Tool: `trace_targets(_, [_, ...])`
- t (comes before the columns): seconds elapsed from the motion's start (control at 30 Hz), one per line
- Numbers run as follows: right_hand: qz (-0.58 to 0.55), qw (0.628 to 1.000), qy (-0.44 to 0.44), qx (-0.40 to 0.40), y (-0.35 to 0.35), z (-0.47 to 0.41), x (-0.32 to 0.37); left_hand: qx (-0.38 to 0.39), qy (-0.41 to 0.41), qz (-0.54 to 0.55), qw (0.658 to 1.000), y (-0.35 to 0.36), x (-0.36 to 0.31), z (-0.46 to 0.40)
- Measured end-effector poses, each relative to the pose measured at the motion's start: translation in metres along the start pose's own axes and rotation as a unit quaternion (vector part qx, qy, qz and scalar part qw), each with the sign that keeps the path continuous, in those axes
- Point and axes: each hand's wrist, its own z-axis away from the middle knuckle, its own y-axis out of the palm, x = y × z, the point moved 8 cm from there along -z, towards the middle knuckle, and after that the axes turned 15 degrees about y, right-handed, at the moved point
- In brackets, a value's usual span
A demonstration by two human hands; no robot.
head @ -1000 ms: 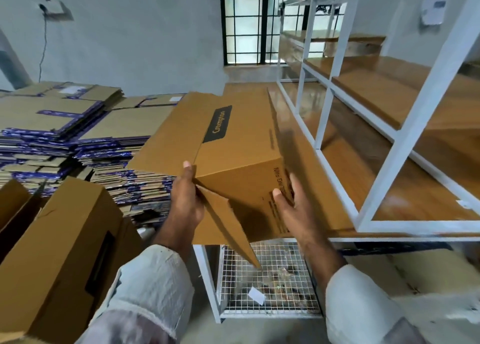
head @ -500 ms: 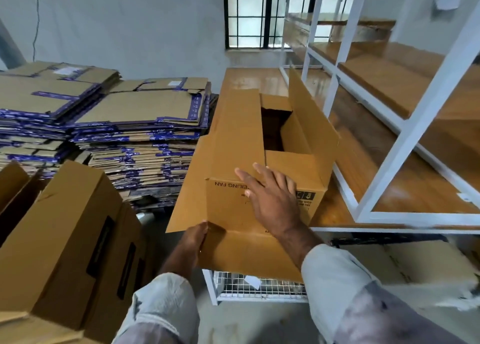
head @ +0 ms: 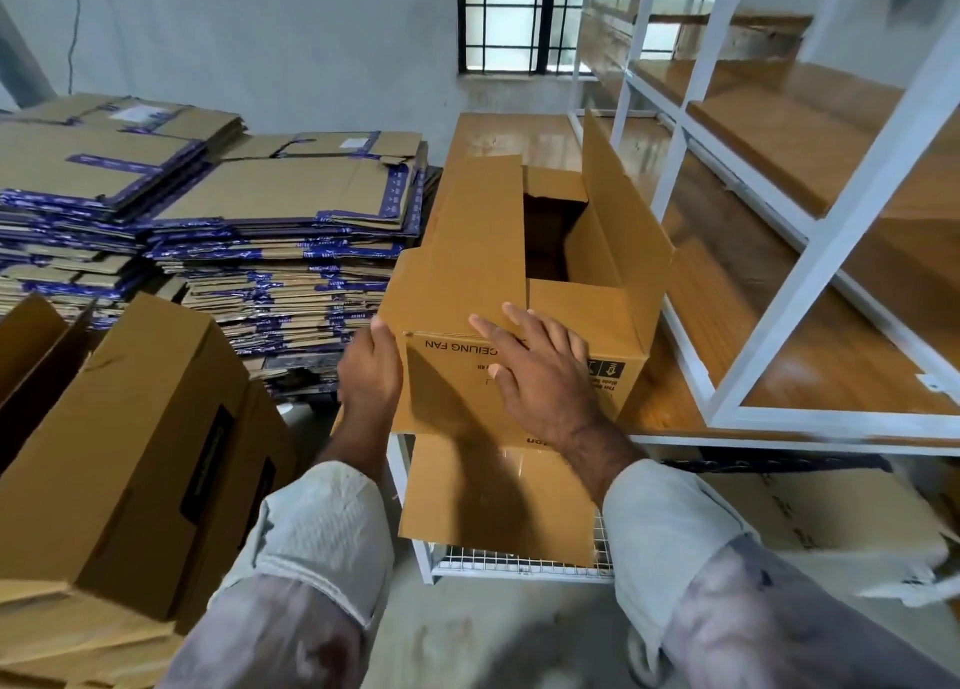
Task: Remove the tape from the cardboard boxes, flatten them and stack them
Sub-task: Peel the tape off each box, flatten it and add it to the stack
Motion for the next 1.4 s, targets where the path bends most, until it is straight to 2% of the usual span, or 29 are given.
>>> trace_targets(0.07, [-0.011, 1.000, 0.002, 0.014, -0.001, 0.000, -0.003, 0.002, 0.132, 0.047, 0.990, 0.000, -0.059, -0.009])
trace_targets(0.13, [-0.019, 0.999, 0.006, 0.030, -0.003, -0.001, -0.003, 0.091, 0.264, 0.046, 0.959, 0.019, -0.115, -0.006])
trace_targets(0.23, [-0.046, 0.997, 0.023, 0.058, -0.011, -0.007, -0.007, 0.272, 0.326, 0.022, 0.905, 0.062, -0.150, 0.011])
trace_targets(0.3, [-0.067, 0.996, 0.046, 0.034, -0.030, -0.011, -0.018, 0.320, 0.339, -0.027, 0.885, 0.084, -0.139, 0.016])
trace_targets(0.43, [-0.024, 0.984, 0.110, -0.136, -0.086, -0.006, -0.060, 0.345, 0.320, -0.145, 0.870, 0.091, -0.114, 0.011])
trace_targets(0.5, [0.032, 0.973, 0.153, -0.171, -0.098, -0.004, -0.085, 0.366, 0.321, -0.209, 0.848, 0.090, -0.108, 0.015])
trace_targets(0.57, [0.023, 0.965, 0.236, -0.114, -0.085, -0.005, -0.122, 0.371, 0.327, -0.225, 0.839, 0.088, -0.107, 0.018])
trace_targets(0.67, [-0.076, 0.937, 0.341, -0.015, -0.048, 0.008, -0.161, 0.361, 0.315, -0.225, 0.848, 0.088, -0.106, 0.015])
trace_targets(0.8, [-0.088, 0.940, 0.327, -0.036, -0.045, 0.012, -0.161, 0.334, 0.312, -0.234, 0.858, 0.088, -0.107, 0.010])
trace_targets(0.9, [-0.033, 0.951, 0.300, -0.065, -0.067, 0.003, -0.147, 0.231, 0.333, -0.179, 0.896, 0.068, -0.132, 0.004])
trace_targets(0.97, [-0.005, 0.964, 0.255, -0.070, -0.075, -0.006, -0.129, 0.123, 0.305, -0.065, 0.942, 0.038, -0.147, -0.008])
trace_targets(1.03, [-0.011, 0.979, 0.202, -0.031, -0.071, -0.013, -0.108, 0.020, 0.216, 0.129, 0.968, 0.004, -0.137, -0.026])
trace_targets(1.1, [-0.032, 0.985, 0.168, 0.024, -0.057, -0.016, -0.092, -0.071, 0.105, 0.329, 0.936, -0.024, -0.105, -0.039])
trace_targets(1.13, [-0.033, 0.986, 0.158, 0.041, -0.050, -0.016, -0.088, -0.112, 0.047, 0.383, 0.916, -0.035, -0.082, -0.041])
trace_targets(1.2, [-0.035, 0.987, 0.149, 0.048, -0.041, -0.015, -0.083, -0.164, -0.081, 0.424, 0.887, -0.046, -0.026, -0.035])
trace_targets(1.23, [-0.035, 0.988, 0.146, 0.046, -0.038, -0.015, -0.082, -0.162, -0.133, 0.424, 0.881, -0.046, 0.000, -0.027])
trace_targets(1.3, [-0.022, 0.988, 0.144, 0.042, -0.035, -0.014, -0.081, -0.104, -0.193, 0.401, 0.890, -0.035, 0.043, -0.012])
trace_targets(1.4, [0.002, 0.987, 0.153, 0.040, -0.036, -0.016, -0.077, -0.033, -0.217, 0.365, 0.905, -0.029, 0.070, -0.003])
